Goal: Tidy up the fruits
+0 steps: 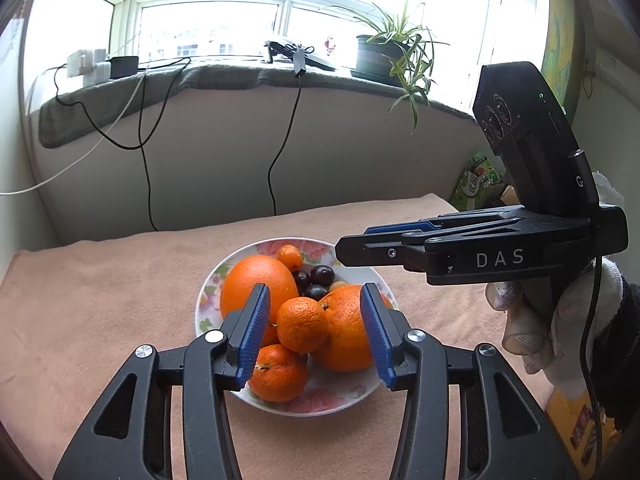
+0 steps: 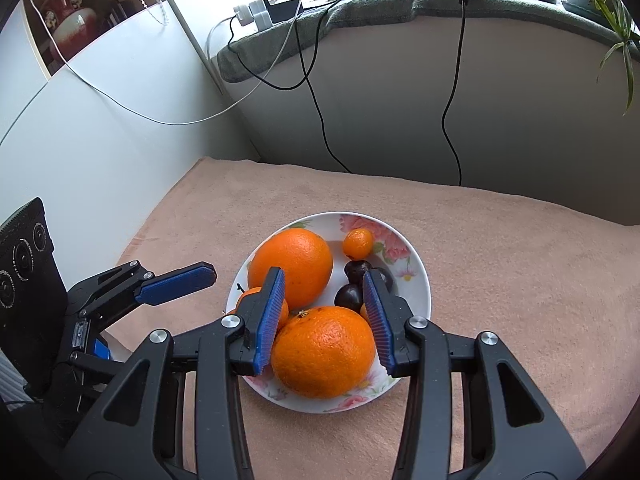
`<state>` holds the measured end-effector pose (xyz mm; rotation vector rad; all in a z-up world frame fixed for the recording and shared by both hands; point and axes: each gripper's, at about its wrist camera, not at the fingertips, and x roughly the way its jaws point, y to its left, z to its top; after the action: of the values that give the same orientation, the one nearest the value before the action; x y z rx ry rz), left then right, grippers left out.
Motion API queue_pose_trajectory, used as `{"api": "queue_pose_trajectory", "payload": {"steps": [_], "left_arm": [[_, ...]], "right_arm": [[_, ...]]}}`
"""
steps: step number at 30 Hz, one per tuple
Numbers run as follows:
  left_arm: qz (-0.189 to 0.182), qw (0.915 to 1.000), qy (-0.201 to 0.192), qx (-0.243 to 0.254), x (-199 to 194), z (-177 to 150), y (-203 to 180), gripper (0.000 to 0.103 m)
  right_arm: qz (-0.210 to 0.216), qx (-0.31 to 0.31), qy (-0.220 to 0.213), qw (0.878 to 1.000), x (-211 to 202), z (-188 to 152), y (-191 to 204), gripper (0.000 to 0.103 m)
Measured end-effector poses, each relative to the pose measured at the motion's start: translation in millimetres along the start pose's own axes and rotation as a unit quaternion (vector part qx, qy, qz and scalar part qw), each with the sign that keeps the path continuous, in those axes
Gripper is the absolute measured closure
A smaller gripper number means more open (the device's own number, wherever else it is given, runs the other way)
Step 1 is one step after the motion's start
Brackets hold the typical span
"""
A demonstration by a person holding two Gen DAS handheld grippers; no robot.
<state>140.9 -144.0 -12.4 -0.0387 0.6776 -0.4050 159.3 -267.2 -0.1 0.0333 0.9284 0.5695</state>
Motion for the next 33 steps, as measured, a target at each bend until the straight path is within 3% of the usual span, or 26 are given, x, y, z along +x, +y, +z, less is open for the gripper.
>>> {"api": "queue_pose_trajectory", "payload": {"steps": [2,6,17,33], "left_arm": [[0.001,1.0000,-0.002,-0.003,-4.8,-2.6,0.3,0.057],[0.003,0.9999,-0.006,-0.010,-15.5,-7.6,1.7,0.048],[0.026,0.9988,-0.019,-0.037,-45.3,-20.0,1.7,0.024],[0.078,0.9952,-0.026,-0.053,-73.3,-37.5,-0.9,0.023]], "right_arm": [[-0.004,-0.002,-0.007,1.000,-4.2,-2.7,3.7,0.059],[-0.014,0.002,-0.029,0.999,-15.7,-9.9,9.4,0.039],[-0.057,-0.010,-0.087,0.995,-53.3,-42.6,29.9,0.019],[-0.131,-0.014,-0.137,0.982,-83.1,-76.8,52.1,0.007]]}}
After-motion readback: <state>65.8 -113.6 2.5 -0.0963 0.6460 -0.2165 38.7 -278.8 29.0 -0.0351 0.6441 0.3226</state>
